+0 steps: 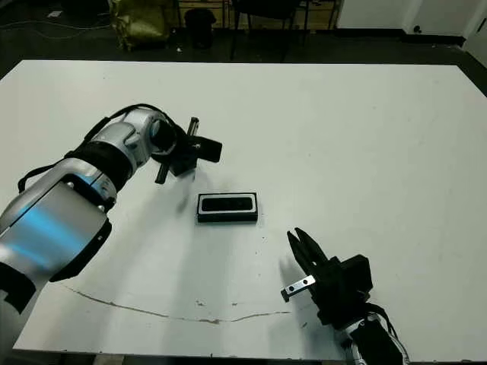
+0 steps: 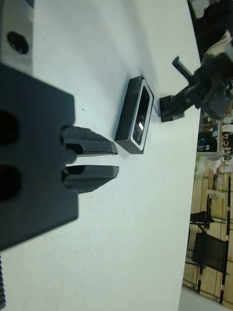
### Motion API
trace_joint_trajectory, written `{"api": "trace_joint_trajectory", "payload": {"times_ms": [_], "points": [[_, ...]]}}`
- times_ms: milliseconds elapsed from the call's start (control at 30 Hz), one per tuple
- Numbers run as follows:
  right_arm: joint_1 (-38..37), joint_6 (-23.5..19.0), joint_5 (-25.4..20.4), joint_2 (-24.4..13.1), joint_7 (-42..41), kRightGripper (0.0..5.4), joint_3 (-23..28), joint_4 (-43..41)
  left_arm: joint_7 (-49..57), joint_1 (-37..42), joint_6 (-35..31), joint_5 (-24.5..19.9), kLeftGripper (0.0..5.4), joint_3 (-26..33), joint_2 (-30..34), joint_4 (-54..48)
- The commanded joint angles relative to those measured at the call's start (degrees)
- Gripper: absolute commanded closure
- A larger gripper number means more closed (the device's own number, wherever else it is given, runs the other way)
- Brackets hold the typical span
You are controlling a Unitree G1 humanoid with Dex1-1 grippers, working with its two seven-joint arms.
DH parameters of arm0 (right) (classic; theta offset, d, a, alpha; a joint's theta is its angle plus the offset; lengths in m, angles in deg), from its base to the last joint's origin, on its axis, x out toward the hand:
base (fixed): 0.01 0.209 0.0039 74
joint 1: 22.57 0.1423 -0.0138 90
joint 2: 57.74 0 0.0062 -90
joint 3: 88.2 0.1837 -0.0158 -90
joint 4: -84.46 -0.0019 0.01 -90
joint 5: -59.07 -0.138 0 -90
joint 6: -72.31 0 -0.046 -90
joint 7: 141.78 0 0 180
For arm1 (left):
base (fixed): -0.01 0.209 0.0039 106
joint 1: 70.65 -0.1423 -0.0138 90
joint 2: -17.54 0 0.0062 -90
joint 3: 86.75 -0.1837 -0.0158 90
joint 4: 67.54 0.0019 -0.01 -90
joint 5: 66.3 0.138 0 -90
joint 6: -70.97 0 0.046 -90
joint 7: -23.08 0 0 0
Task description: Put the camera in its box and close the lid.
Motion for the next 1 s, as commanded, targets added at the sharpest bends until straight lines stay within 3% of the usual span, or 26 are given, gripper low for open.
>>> {"api": "trace_joint_trajectory", "payload": {"times_ms": [33, 300, 667, 1000], "points": [[-0.6, -0.1, 1.1, -0.5, 0.5, 5.39, -0.1, 0.5, -1.2, -1.0, -0.3, 0.2, 5.4, 0.1, 1.8, 0.6], [0.6, 1.0, -0.4, 0.0, -0.7, 5.39, -0.2, 2.6, -2.8, -0.8, -0.8, -0.2, 5.4, 0.6, 3.7, 0.4], [1.4, -1.1, 1.6, -0.7, 0.4, 5.39, -0.9, 1.9, -4.6, -0.5, -0.8, -0.2, 5.4, 1.0, 5.3, 0.2], [2.8, -1.8, 0.8, -0.6, -0.3, 5.39, -1.2, 3.0, -6.6, -0.8, 2.0, 0.0, 5.4, 0.7, 7.4, -0.3]]}}
